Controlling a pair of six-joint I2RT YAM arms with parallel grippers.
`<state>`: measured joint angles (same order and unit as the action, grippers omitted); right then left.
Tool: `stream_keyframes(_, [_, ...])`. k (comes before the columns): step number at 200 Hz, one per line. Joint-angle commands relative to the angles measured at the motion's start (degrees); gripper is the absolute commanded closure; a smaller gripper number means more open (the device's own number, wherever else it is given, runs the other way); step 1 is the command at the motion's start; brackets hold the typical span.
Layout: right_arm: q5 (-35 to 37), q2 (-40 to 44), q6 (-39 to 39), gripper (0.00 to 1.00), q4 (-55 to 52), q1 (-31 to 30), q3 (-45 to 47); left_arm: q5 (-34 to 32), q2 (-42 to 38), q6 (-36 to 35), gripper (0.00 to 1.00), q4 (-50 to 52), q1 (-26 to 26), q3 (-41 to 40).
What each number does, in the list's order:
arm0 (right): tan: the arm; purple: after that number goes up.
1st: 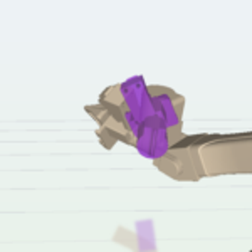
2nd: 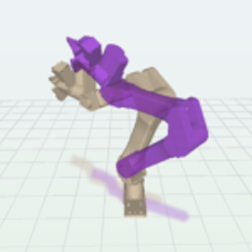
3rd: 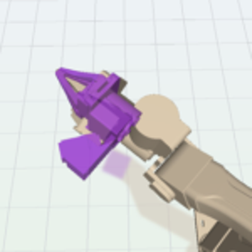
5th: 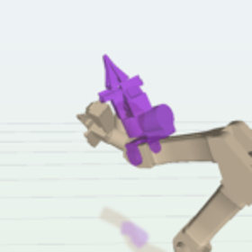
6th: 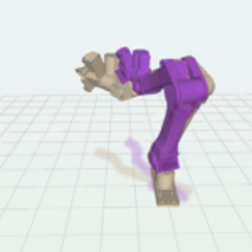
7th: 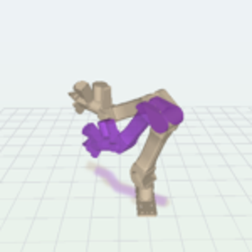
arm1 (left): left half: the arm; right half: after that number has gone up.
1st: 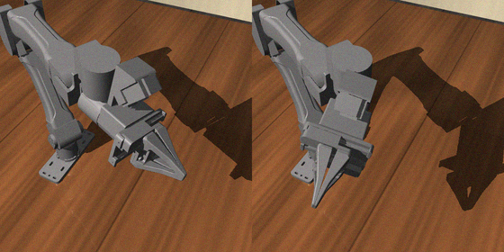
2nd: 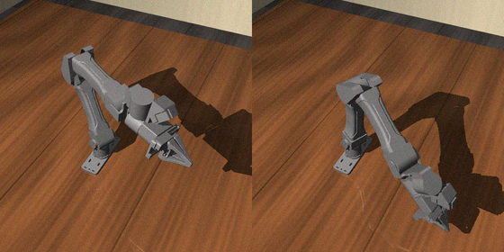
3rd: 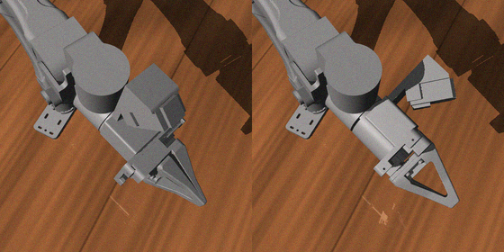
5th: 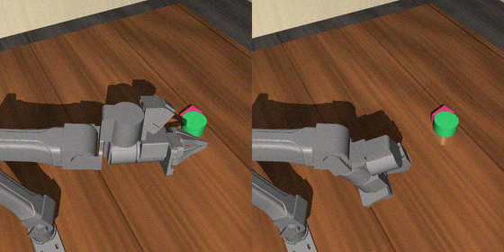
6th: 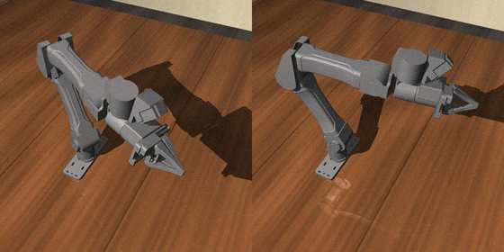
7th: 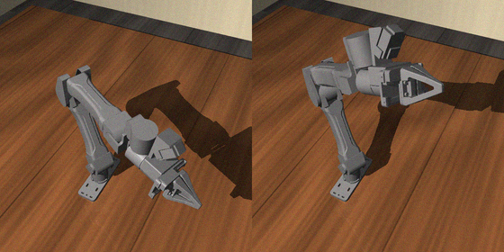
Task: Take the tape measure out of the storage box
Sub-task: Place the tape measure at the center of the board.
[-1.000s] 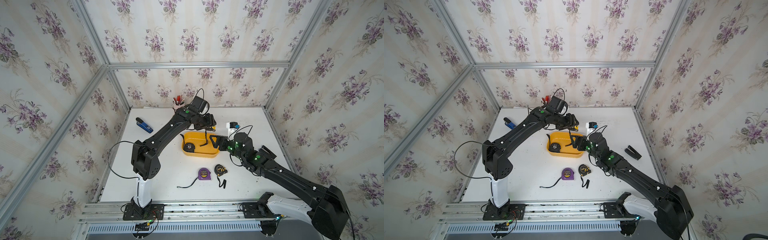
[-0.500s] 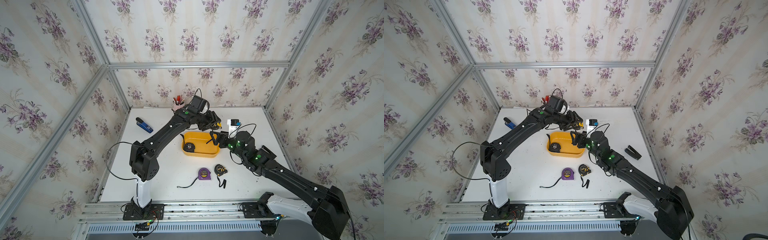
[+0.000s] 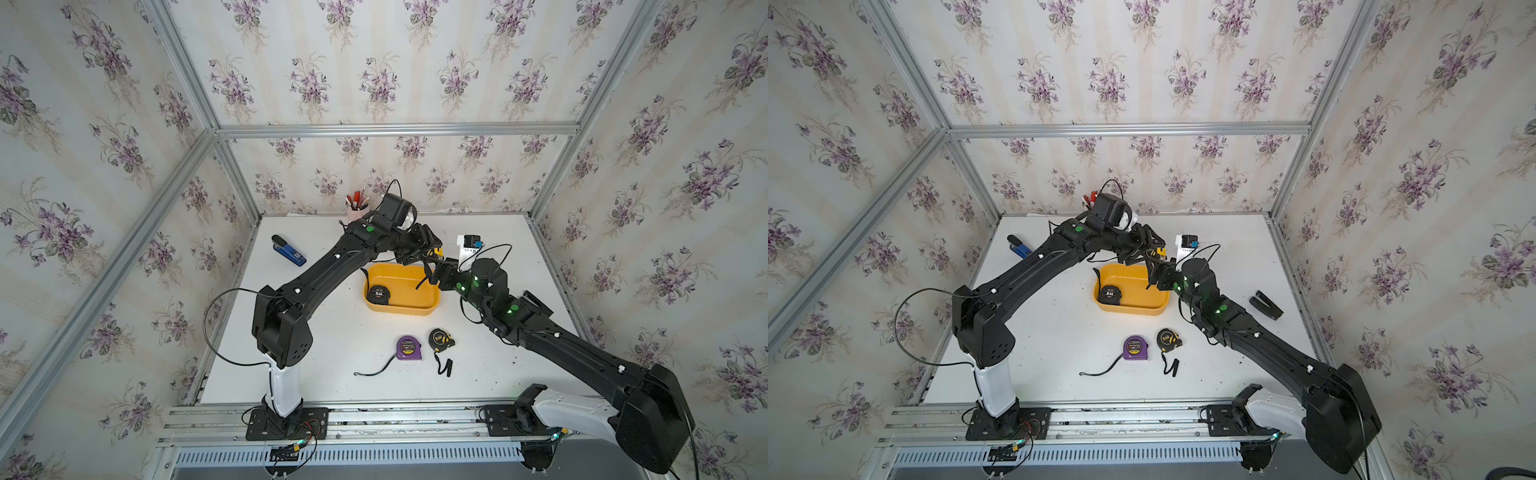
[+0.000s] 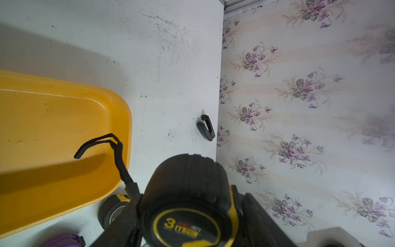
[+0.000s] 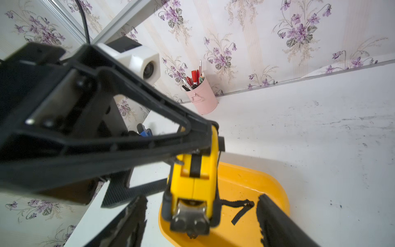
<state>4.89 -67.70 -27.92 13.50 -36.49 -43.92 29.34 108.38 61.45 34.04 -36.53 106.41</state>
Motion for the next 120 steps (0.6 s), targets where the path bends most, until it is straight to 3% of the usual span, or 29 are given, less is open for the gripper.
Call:
stream_keyframes(1, [-0.6, -1.1, 0.8, 0.17, 3.3, 0.4, -0.8, 1.1, -1.1, 0.1, 1.00, -3.1, -0.1, -0.3])
stream_keyframes(35, [-1.4, -3.7, 0.6, 0.24, 4.3, 1.0, -2.0, 1.7, -1.6, 0.2, 1.00, -3.6, -0.3, -0.2])
stream_keyframes(68, [-0.9, -4.5, 0.4, 0.61, 4.1, 1.1, -2.8, 2.0, -2.1, 0.0, 1.00, -3.7, -0.4, -0.7])
stream_keyframes(77, [-0.5, -4.4, 0.3, 0.66, 3.5, 1.2, -2.9, 1.8, -2.4, -0.1, 0.91, -3.9, -0.4, -0.9])
stream_keyframes(99, [0.5, -3.2, 0.2, 0.73, 2.6, 1.2, -2.2, 1.1, -3.1, -0.7, 0.58, -4.6, -0.3, -2.0])
stream_keyframes(120, [1.0, -1.9, 0.2, 0.76, 1.8, 1.2, -1.8, 0.8, -3.4, -1.1, 0.39, -4.6, -0.1, -2.5])
